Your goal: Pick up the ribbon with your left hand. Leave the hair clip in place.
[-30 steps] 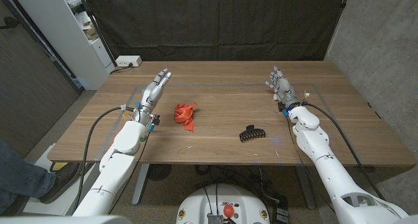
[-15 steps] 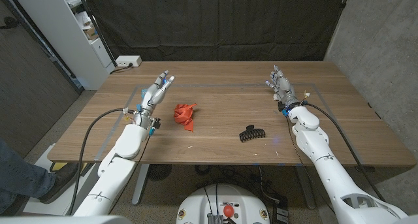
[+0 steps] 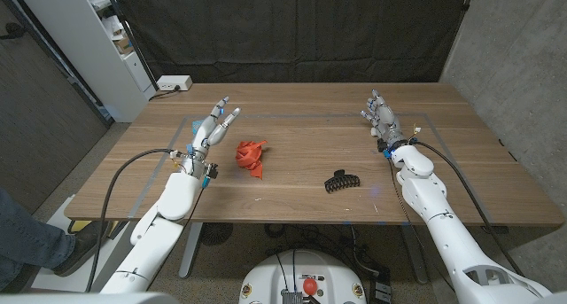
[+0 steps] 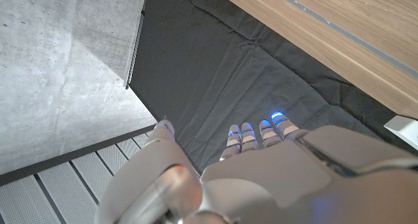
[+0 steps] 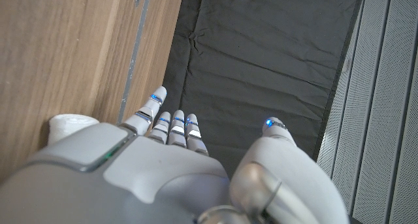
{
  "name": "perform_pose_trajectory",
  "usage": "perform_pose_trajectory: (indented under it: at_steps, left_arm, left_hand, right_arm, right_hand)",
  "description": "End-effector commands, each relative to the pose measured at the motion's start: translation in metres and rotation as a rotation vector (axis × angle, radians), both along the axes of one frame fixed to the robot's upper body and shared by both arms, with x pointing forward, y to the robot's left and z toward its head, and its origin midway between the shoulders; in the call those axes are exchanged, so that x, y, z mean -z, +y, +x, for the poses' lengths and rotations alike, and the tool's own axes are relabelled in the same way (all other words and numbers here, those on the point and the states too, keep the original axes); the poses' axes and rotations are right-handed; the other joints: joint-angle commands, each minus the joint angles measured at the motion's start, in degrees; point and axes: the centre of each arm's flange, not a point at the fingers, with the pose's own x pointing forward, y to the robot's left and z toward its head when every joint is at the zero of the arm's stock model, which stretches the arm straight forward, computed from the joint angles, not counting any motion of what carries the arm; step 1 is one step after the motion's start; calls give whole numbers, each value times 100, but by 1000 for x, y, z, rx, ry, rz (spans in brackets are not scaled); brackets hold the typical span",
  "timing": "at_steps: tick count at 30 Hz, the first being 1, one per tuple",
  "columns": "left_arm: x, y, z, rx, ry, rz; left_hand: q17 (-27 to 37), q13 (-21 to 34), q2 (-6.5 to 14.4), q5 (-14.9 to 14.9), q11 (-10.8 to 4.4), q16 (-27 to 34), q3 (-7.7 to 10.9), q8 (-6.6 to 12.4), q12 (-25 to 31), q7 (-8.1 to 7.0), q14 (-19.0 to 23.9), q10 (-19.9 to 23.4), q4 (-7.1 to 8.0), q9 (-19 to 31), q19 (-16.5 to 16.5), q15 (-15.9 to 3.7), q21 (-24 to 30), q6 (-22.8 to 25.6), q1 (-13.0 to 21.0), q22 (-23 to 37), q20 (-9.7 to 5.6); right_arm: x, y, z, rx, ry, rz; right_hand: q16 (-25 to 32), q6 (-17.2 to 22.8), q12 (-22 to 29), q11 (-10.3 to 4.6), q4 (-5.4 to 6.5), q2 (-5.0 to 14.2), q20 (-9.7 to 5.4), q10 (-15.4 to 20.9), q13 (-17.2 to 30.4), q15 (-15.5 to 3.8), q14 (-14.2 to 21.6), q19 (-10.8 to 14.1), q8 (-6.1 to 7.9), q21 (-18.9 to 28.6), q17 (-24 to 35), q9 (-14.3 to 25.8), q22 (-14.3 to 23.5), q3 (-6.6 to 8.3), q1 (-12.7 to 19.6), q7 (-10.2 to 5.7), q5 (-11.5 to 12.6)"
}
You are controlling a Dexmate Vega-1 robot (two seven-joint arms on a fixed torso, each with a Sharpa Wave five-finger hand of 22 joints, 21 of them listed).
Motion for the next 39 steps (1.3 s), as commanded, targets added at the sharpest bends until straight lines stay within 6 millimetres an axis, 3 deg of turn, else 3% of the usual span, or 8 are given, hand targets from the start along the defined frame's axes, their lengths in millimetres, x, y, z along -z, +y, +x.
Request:
perform_pose_trajectory:
  at_steps: [1,39]
  left_arm:
    - [-1,-5,-10,-100,-33,77]
    - [-10,-22,-29,-359,-4,364]
  left_hand:
    - [9,-3,5,-25,-7,5,15,24,-15,-21,33,18,-62,31,-666,-1,-22,7,94,26,20]
    - [7,0,48,-39,-5,32,94,54,-6,-60,202,125,-248,36,-586,-11,-127,149,297,32,103]
  right_arm:
    - [-1,0,0,-4,-7,6]
    - [3,-2,7,-6,1,30]
  right_hand:
    - [28,72,-40,20,-18,47,2,50,12,-1,37,51,32,-22,19,-8,35,8,1,11,29]
    - [26,107,-100,18,-38,61,21,85,16,4,61,95,28,-108,-3,-9,37,-7,11,-12,30]
